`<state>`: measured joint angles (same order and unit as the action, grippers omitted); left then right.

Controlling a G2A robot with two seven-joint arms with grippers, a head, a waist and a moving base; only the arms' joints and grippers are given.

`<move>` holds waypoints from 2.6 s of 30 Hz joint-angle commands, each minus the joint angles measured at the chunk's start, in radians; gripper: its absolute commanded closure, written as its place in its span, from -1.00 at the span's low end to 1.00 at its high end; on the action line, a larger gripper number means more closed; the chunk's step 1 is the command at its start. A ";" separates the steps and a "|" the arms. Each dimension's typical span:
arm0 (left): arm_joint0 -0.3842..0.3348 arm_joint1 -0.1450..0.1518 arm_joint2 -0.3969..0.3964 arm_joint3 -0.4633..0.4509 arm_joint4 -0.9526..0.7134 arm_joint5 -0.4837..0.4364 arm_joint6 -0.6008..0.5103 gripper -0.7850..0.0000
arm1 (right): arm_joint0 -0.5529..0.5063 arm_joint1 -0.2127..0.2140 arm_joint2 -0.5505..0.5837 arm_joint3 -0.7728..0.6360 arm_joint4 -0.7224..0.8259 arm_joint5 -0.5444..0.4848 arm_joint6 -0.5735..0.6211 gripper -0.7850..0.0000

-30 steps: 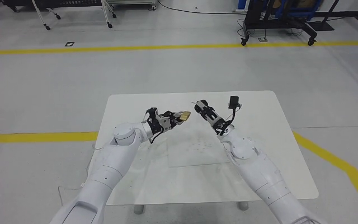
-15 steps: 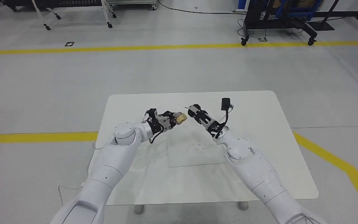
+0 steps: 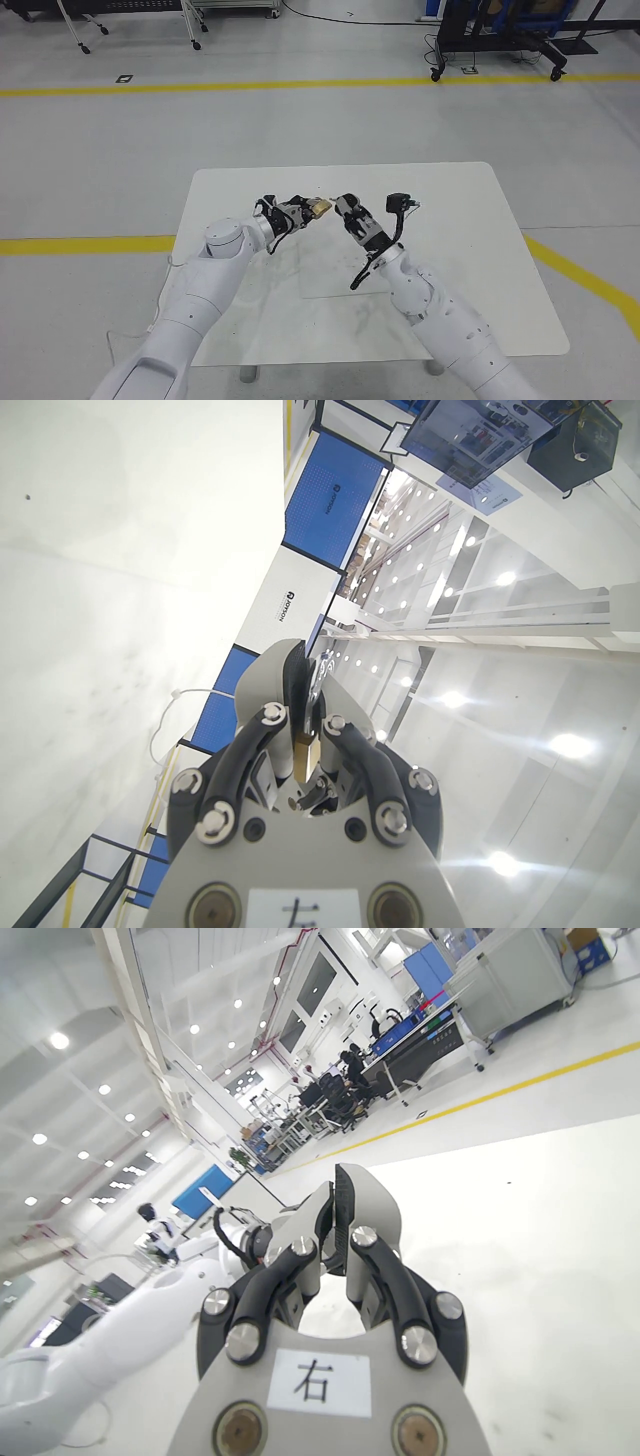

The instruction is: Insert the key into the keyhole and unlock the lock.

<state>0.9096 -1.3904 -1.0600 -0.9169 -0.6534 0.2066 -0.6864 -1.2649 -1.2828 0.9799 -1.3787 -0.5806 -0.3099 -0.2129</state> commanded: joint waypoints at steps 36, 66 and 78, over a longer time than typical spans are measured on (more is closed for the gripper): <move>0.008 -0.002 -0.014 -0.011 0.018 -0.008 0.021 1.00 | -0.025 -0.032 -0.005 0.035 -0.250 0.127 0.022 1.00; 0.011 0.010 -0.003 -0.024 0.135 -0.106 -0.087 1.00 | -0.063 0.013 0.228 -0.057 0.708 0.132 0.881 1.00; 0.011 0.012 0.008 -0.033 0.187 -0.122 -0.084 1.00 | -0.050 0.014 0.212 -0.056 0.702 0.170 0.852 1.00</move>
<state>0.9212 -1.3782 -1.0532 -0.9499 -0.4717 0.0858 -0.7709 -1.3178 -1.2690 1.1926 -1.4363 0.1188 -0.1451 0.6413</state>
